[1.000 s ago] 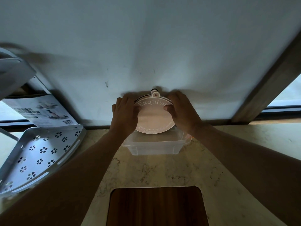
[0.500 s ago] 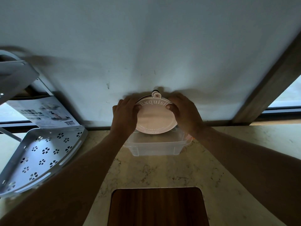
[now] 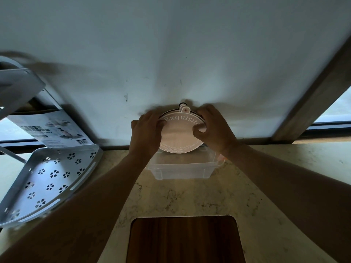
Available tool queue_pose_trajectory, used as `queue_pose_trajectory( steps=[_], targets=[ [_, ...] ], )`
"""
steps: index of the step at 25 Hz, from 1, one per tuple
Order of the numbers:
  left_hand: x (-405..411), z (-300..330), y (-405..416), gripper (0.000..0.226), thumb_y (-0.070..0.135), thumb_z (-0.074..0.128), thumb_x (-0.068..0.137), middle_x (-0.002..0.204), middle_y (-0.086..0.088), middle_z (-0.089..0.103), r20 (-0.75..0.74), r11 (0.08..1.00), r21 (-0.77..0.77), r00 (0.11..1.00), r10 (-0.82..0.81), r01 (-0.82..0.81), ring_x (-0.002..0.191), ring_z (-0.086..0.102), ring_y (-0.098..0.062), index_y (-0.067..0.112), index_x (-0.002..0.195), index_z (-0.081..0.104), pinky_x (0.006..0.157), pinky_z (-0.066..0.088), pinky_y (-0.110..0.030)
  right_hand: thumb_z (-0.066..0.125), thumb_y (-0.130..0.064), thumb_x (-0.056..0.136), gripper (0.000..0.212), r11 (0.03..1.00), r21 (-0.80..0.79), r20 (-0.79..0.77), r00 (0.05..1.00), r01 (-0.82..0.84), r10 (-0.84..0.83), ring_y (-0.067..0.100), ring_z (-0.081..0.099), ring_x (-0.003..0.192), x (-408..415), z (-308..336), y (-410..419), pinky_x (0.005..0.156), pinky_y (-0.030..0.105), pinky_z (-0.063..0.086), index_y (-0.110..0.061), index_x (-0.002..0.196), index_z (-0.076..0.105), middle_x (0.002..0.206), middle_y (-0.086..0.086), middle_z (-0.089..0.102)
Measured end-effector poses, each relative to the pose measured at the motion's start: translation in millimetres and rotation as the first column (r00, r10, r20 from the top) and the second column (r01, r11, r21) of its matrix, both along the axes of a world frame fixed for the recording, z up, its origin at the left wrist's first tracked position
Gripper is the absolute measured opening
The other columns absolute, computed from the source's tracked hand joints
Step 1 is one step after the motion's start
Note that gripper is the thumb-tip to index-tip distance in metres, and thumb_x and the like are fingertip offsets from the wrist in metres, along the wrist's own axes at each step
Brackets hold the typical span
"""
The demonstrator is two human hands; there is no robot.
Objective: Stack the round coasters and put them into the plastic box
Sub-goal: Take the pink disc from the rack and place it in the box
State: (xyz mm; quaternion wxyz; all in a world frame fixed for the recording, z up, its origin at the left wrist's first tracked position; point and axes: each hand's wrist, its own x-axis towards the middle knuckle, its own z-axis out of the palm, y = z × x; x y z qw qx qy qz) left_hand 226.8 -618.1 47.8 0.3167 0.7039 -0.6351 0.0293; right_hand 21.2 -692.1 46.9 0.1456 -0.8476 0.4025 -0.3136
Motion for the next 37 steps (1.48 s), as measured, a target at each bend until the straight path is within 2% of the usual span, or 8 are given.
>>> queue_pose_trajectory(
  steps=[4, 9, 11, 17, 21, 25, 30, 37],
  targets=[
    [-1.2, 1.1, 0.1, 0.028, 0.018, 0.051, 0.097, 0.121, -0.006, 0.067, -0.015, 1.000, 0.009, 1.000, 0.002, -0.002, 0.109, 0.061, -0.030, 0.019, 0.125, 0.056, 0.092, 0.041, -0.045, 0.076, -0.006, 0.073, 0.035, 0.997, 0.051, -0.042, 0.998, 0.054, -0.052, 0.031, 0.058, 0.100, 1.2, 1.4, -2.3, 0.083, 0.039, 0.049, -0.005, 0.106, 0.062, 0.111, 0.013, 0.057],
    [-2.9, 1.3, 1.4, 0.034, 0.028, 0.061, 0.083, 0.112, -0.006, 0.064, -0.079, 0.998, 0.062, 0.996, 0.030, -0.025, 0.104, 0.059, -0.027, 0.015, 0.114, 0.061, 0.093, 0.037, -0.040, 0.073, -0.009, 0.081, 0.026, 0.999, 0.032, -0.003, 0.999, 0.038, -0.038, 0.030, 0.058, 0.101, -0.9, 1.4, -2.0, 0.084, 0.035, 0.046, -0.003, 0.105, 0.067, 0.109, 0.012, 0.061],
    [-1.9, 0.9, 1.0, 0.037, 0.021, 0.068, 0.079, 0.115, -0.008, 0.062, -0.051, 0.994, 0.105, 0.998, 0.039, -0.033, 0.107, 0.058, -0.029, 0.014, 0.115, 0.061, 0.094, 0.037, -0.043, 0.072, -0.010, 0.084, 0.025, 0.999, 0.023, -0.015, 0.999, 0.041, -0.041, 0.029, 0.058, 0.104, -0.9, 0.5, -2.1, 0.085, 0.032, 0.044, -0.003, 0.108, 0.068, 0.110, 0.013, 0.062],
    [-0.6, 0.6, -1.1, 0.033, 0.006, 0.064, 0.084, 0.119, -0.014, 0.058, -0.013, 0.992, 0.118, 0.999, 0.046, -0.044, 0.110, 0.055, -0.035, 0.012, 0.117, 0.061, 0.093, 0.037, -0.045, 0.072, -0.013, 0.085, 0.025, 0.999, 0.014, -0.010, 0.999, 0.053, -0.053, 0.029, 0.057, 0.105, 0.2, -0.1, -2.2, 0.087, 0.029, 0.042, -0.003, 0.107, 0.069, 0.110, 0.013, 0.061],
    [0.2, 0.6, -1.9, 0.032, 0.006, 0.064, 0.086, 0.120, -0.015, 0.056, 0.004, 0.991, 0.124, 0.999, 0.050, -0.050, 0.113, 0.052, -0.036, 0.010, 0.118, 0.060, 0.094, 0.038, -0.047, 0.073, -0.015, 0.083, 0.024, 0.999, 0.025, -0.007, 0.999, 0.045, -0.045, 0.028, 0.057, 0.102, -0.9, -1.8, -3.6, 0.084, 0.025, 0.039, -0.003, 0.103, 0.068, 0.106, 0.013, 0.060],
    [-0.2, 0.4, -1.7, 0.033, 0.005, 0.059, 0.087, 0.126, -0.017, 0.052, -0.013, 0.991, 0.125, 0.999, 0.046, -0.044, 0.118, 0.048, -0.036, 0.007, 0.120, 0.057, 0.097, 0.037, -0.049, 0.070, -0.017, 0.086, 0.022, 0.998, 0.049, -0.015, 1.000, 0.028, -0.027, 0.030, 0.055, 0.101, -1.2, -3.4, -6.5, 0.082, 0.029, 0.040, -0.003, 0.103, 0.065, 0.105, 0.014, 0.059],
    [-0.7, -0.7, -1.8, 0.038, 0.007, 0.058, 0.088, 0.131, -0.019, 0.046, 0.030, 0.990, 0.133, 0.999, 0.033, -0.037, 0.119, 0.043, -0.038, 0.006, 0.125, 0.052, 0.096, 0.036, -0.049, 0.068, -0.018, 0.088, 0.024, 0.997, 0.061, -0.055, 0.998, 0.038, -0.034, 0.031, 0.053, 0.108, -1.0, -5.7, -7.2, 0.091, 0.036, 0.043, -0.003, 0.107, 0.065, 0.110, 0.015, 0.058],
    [-1.2, 1.5, -1.8, 0.040, 0.009, 0.061, 0.084, 0.130, -0.014, 0.051, 0.013, 0.993, 0.111, 0.999, 0.041, -0.042, 0.117, 0.046, -0.035, 0.013, 0.123, 0.054, 0.094, 0.038, -0.048, 0.070, -0.014, 0.083, 0.022, 0.999, 0.013, -0.034, 0.999, 0.034, -0.033, 0.031, 0.054, 0.104, -1.4, -3.0, -3.9, 0.087, 0.032, 0.045, -0.001, 0.100, 0.066, 0.104, 0.016, 0.057]
  ],
)
